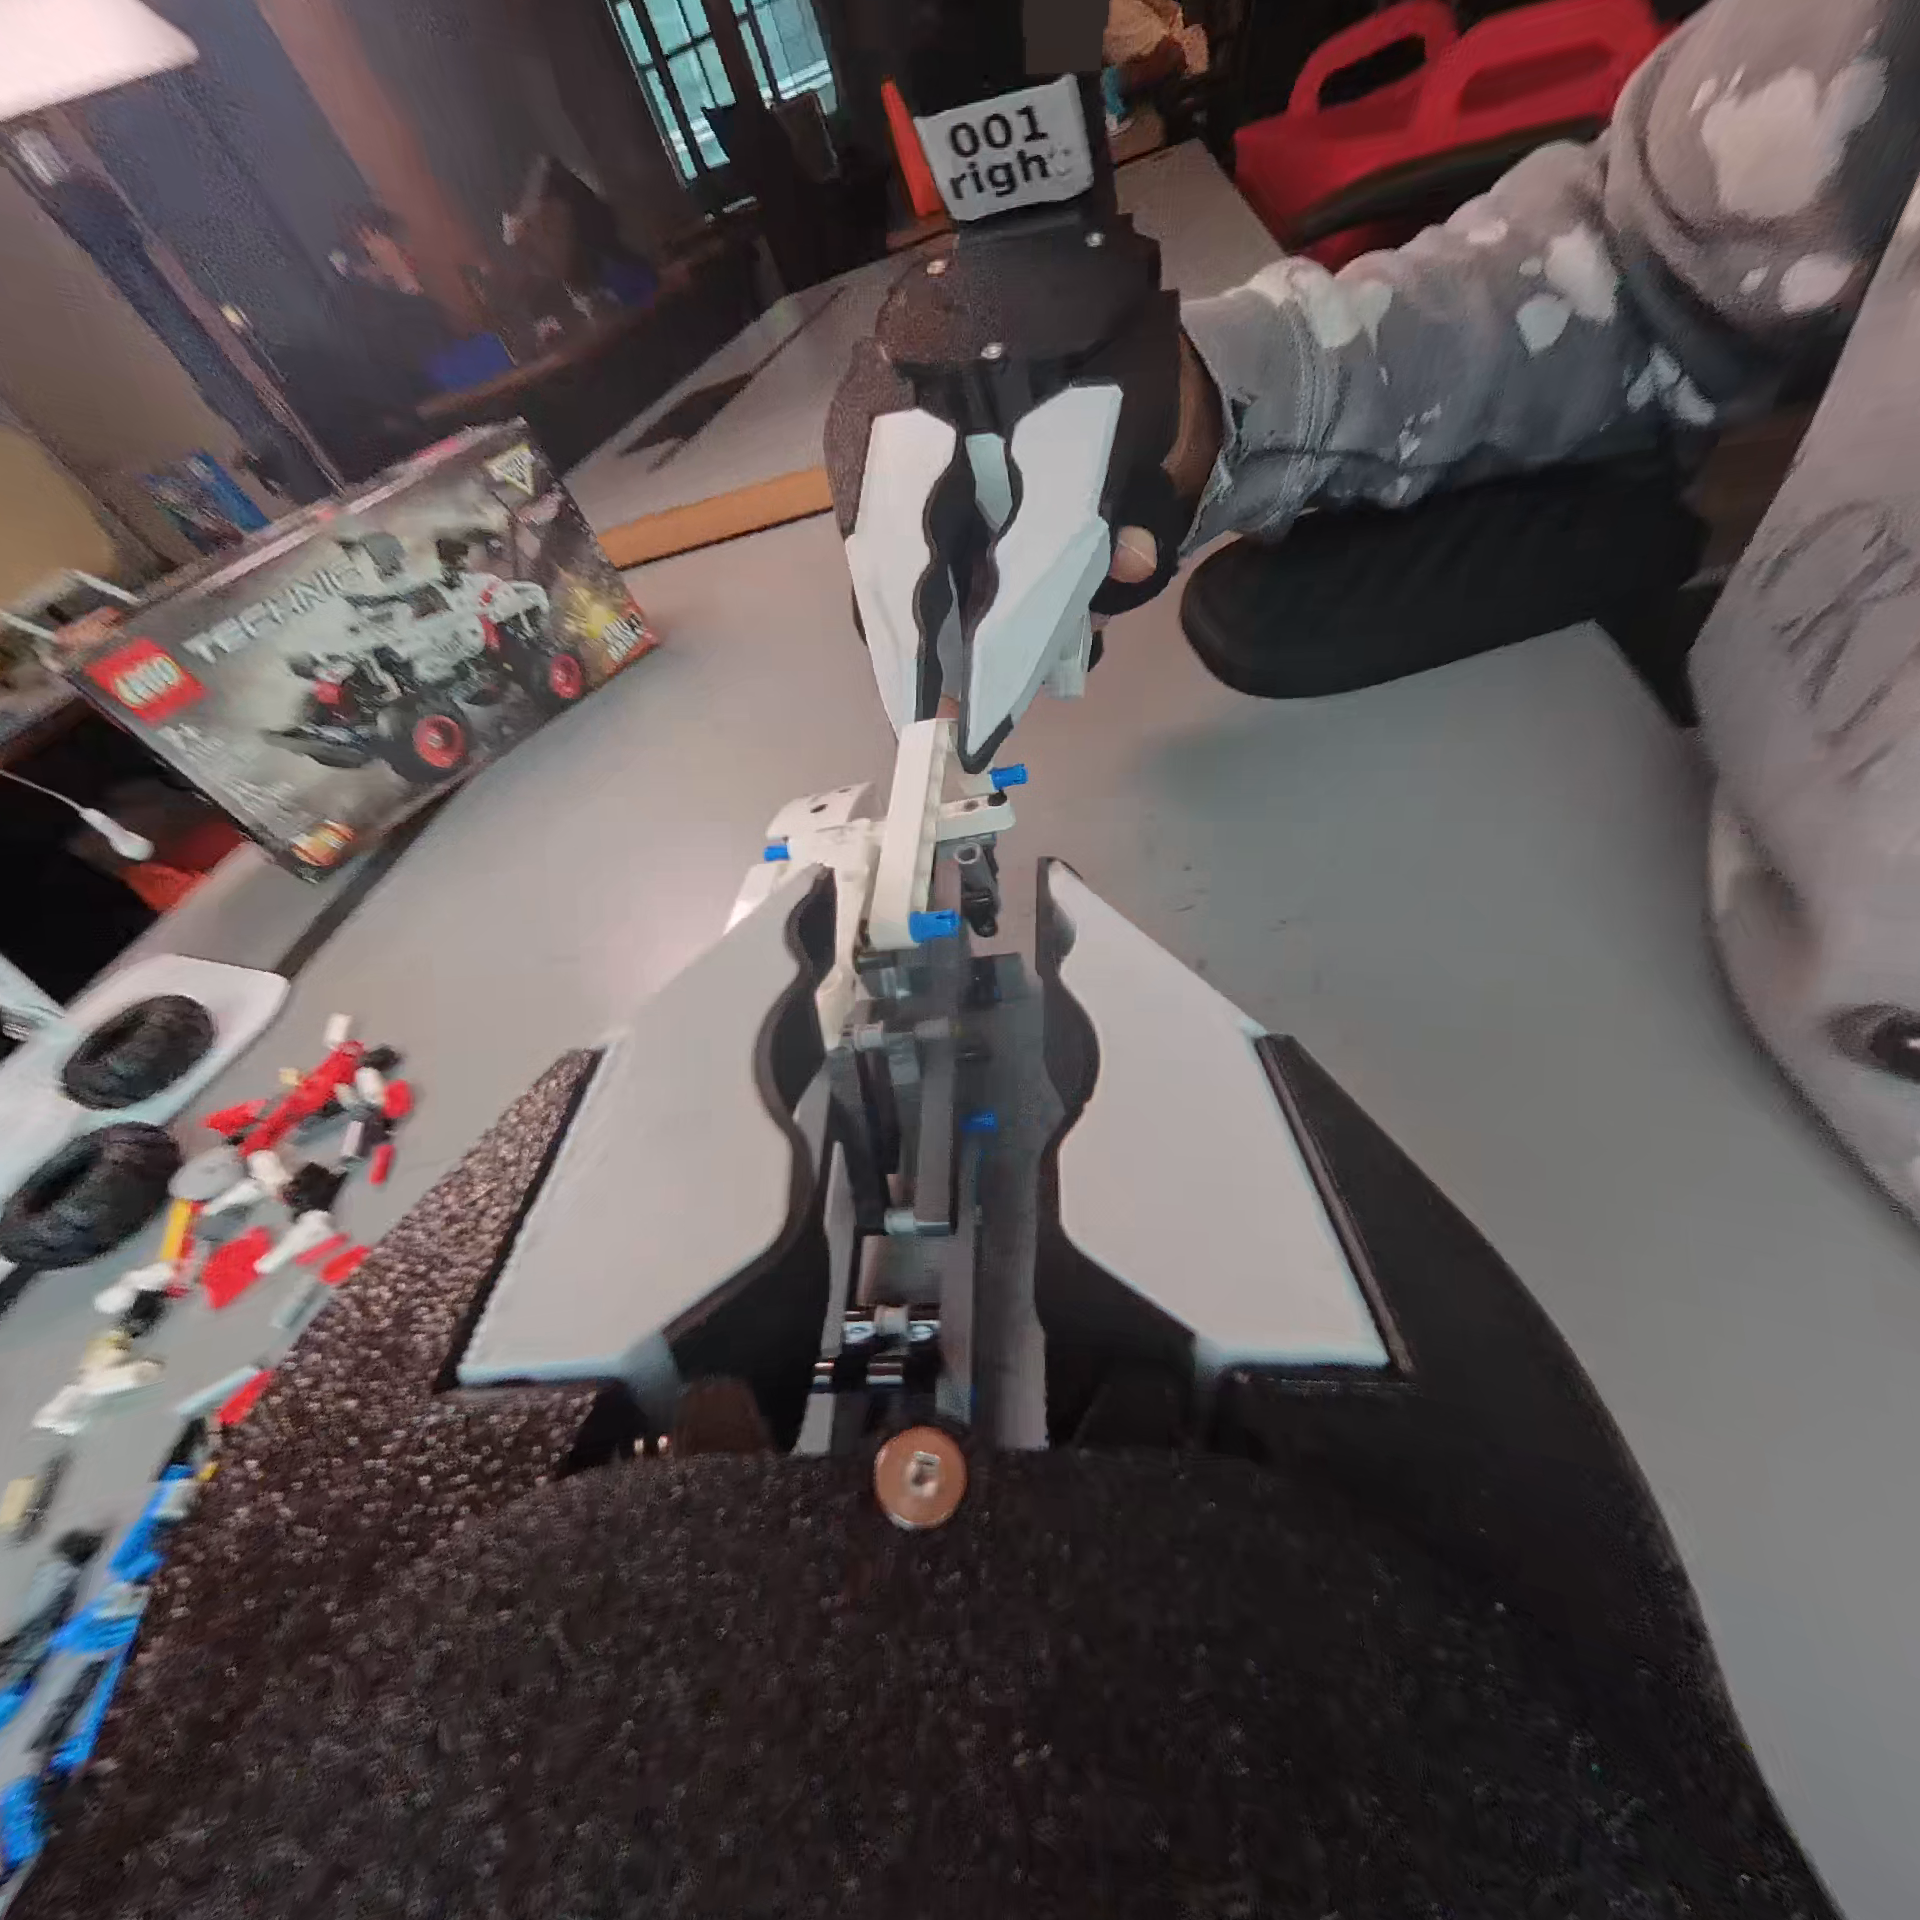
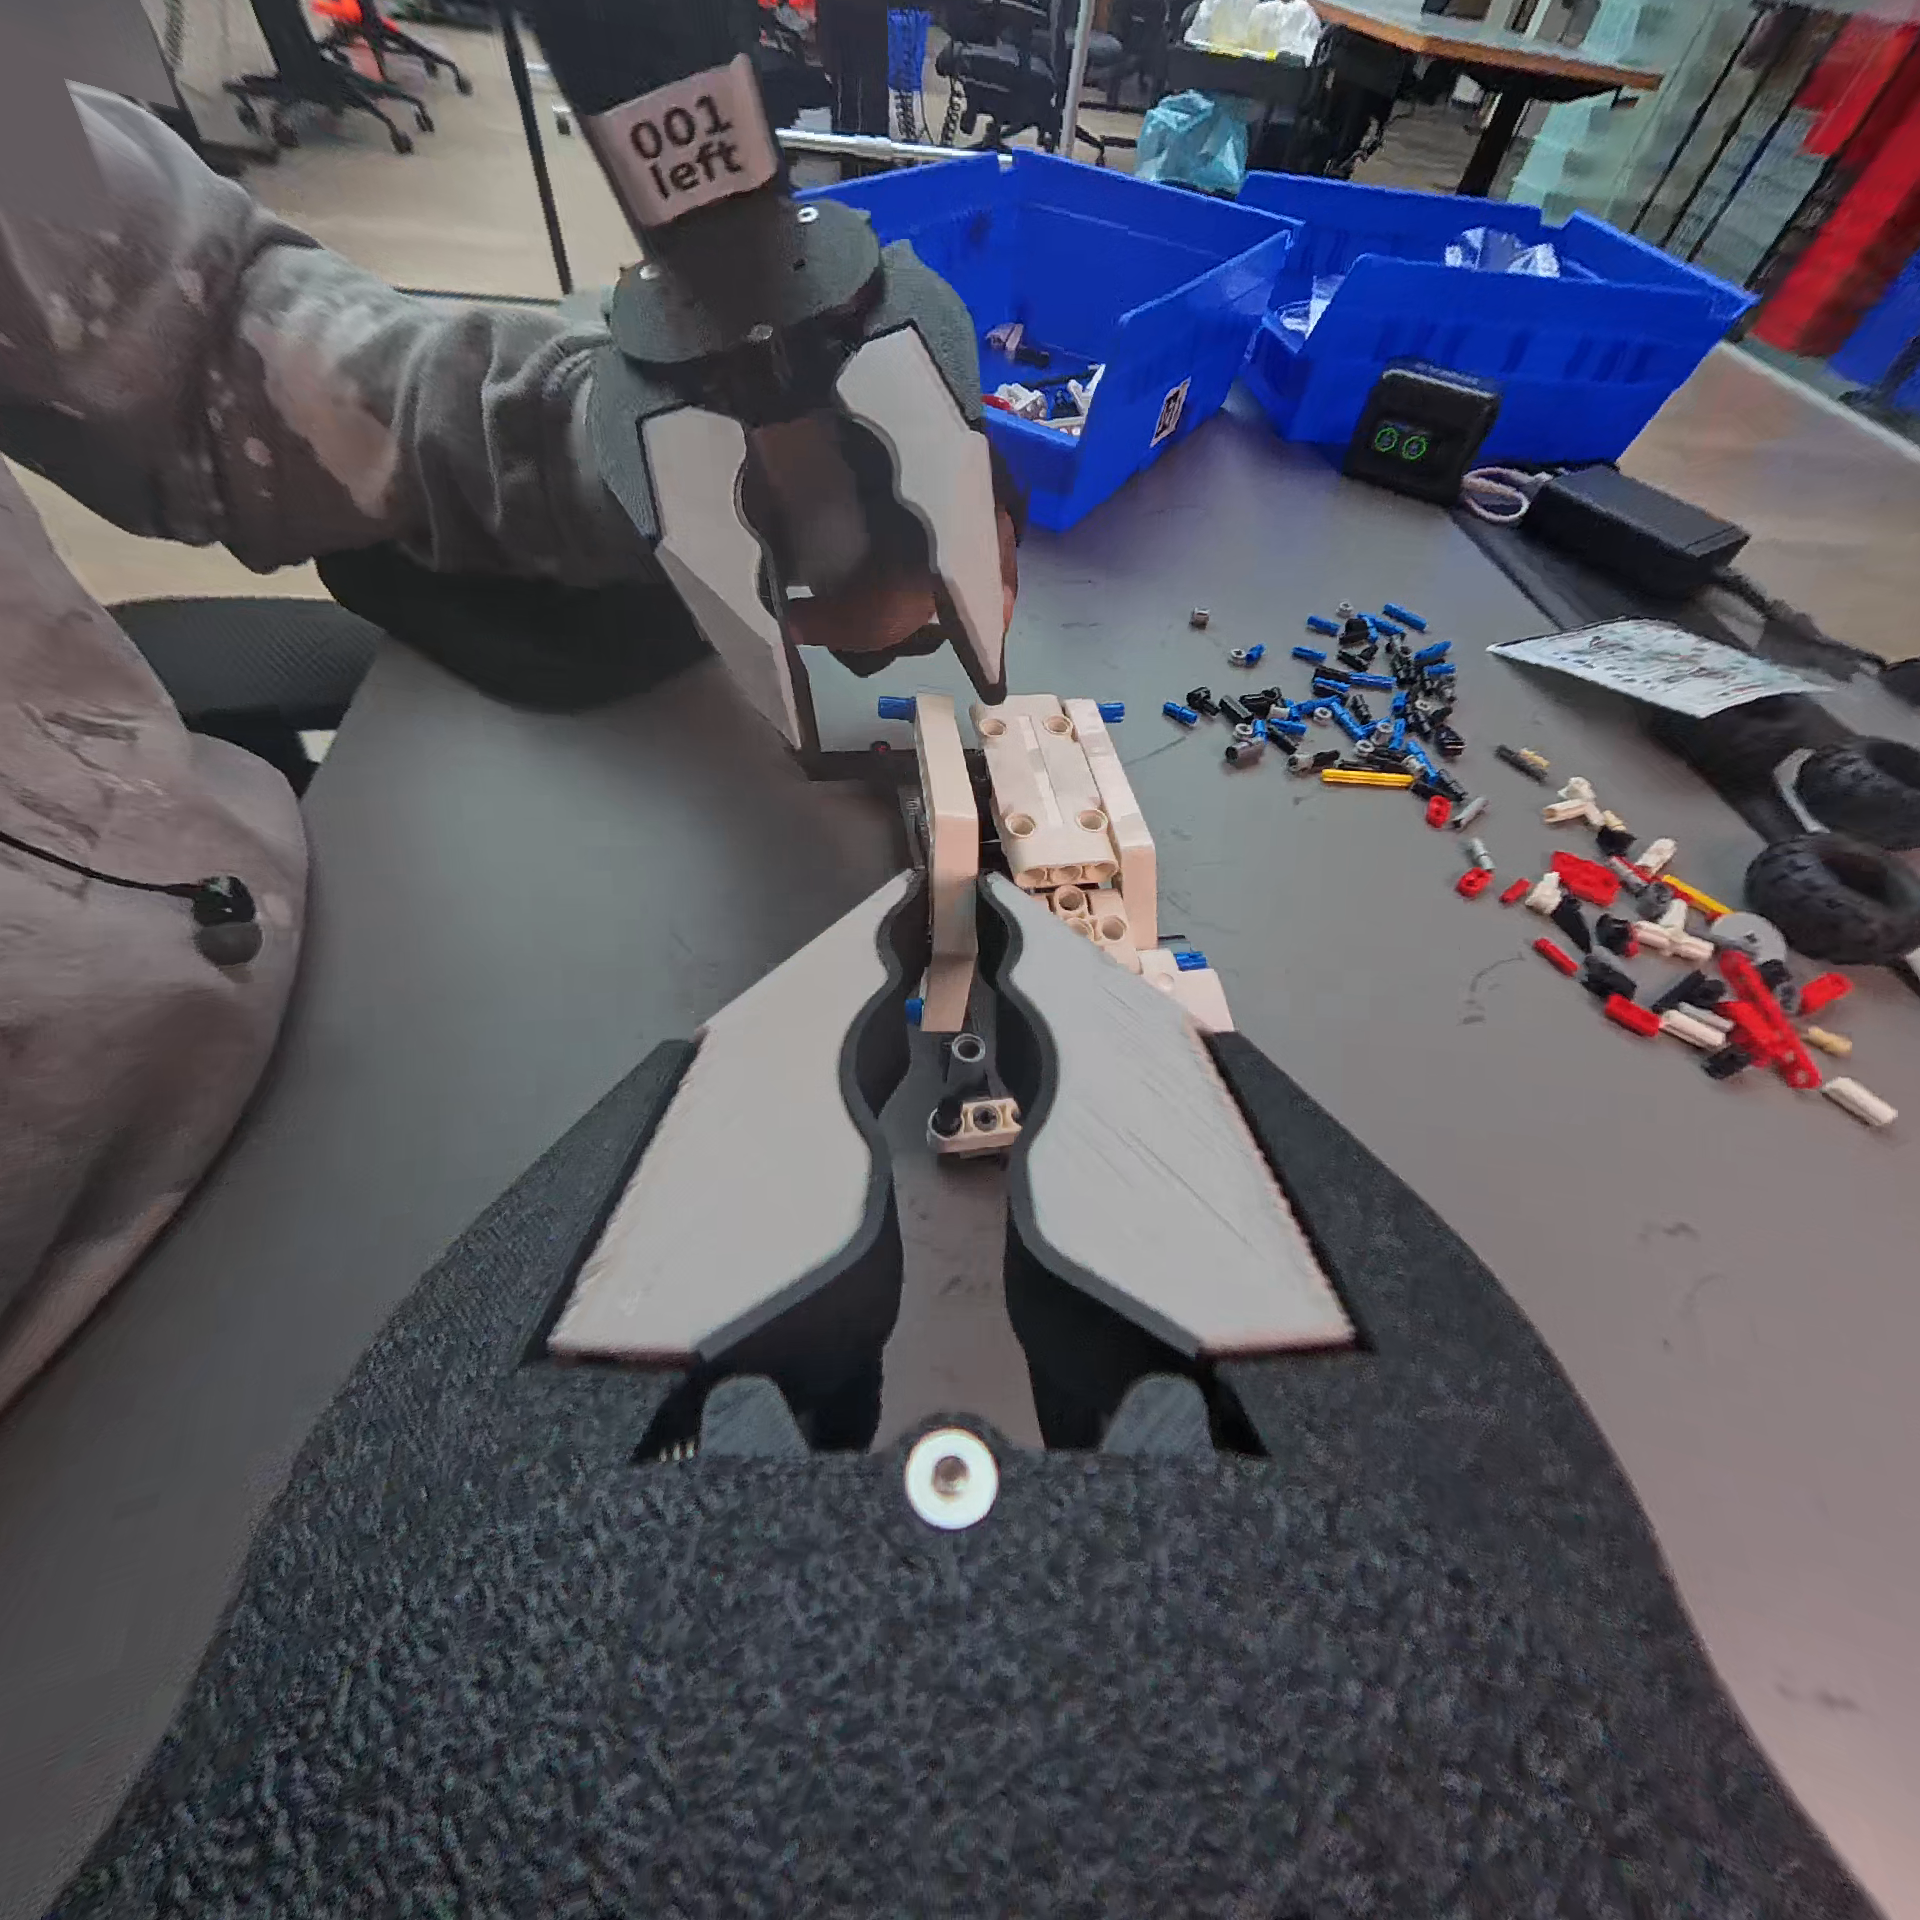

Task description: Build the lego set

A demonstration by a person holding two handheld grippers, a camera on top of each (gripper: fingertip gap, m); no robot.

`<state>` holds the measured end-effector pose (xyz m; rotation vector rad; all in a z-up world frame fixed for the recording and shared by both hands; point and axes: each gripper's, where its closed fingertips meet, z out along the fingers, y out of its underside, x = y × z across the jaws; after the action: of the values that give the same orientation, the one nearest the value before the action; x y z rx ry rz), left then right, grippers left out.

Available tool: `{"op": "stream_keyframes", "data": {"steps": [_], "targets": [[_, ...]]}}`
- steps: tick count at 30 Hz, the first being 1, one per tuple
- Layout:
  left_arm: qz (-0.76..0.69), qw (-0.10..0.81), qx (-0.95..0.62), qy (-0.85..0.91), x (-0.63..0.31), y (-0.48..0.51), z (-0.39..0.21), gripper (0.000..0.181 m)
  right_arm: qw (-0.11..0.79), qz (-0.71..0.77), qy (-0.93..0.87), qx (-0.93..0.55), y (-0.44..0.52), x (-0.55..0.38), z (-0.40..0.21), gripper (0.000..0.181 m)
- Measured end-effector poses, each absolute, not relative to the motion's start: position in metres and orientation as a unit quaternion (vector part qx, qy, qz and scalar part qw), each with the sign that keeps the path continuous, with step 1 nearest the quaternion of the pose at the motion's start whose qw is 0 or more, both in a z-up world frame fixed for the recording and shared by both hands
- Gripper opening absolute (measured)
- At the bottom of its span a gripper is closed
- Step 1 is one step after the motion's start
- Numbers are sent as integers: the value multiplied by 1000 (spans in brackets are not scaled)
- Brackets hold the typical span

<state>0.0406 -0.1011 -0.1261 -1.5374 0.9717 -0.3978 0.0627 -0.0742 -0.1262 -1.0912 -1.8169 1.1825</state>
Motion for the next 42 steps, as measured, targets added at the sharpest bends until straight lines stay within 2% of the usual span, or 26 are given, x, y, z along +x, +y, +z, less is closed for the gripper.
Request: {"op": "stream_keyframes", "data": {"steps": [3, 6, 8, 12, 20, 28, 42], "targets": [[-196, 573, -682, 410, 41, -102, -130, 36, 380, 419, -721, -399, -79, 59, -134, 8], [-127, 567, -693, 427, 38, -94, -139, 17, 375, 405, -730, -402, -78, 57, -142, 8], [-93, 565, -692, 440, 38, -91, -142, 11, 374, 404, -728, -409, -76, 57, -145, 8], [-74, 564, -693, 442, 36, -90, -138, 13, 371, 418, -718, -415, -75, 56, -144, 8], [-118, 552, -721, 401, 19, -96, -134, 48, 355, 475, -686, -421, -74, 59, -138, 8], [-43, 556, -714, 423, 20, -86, -143, 43, 358, 470, -685, -426, -72, 57, -142, 8], [92, 567, -658, 487, 21, -83, -142, 16, 399, 388, -710, -432, -63, 52, -144, 9]]}}
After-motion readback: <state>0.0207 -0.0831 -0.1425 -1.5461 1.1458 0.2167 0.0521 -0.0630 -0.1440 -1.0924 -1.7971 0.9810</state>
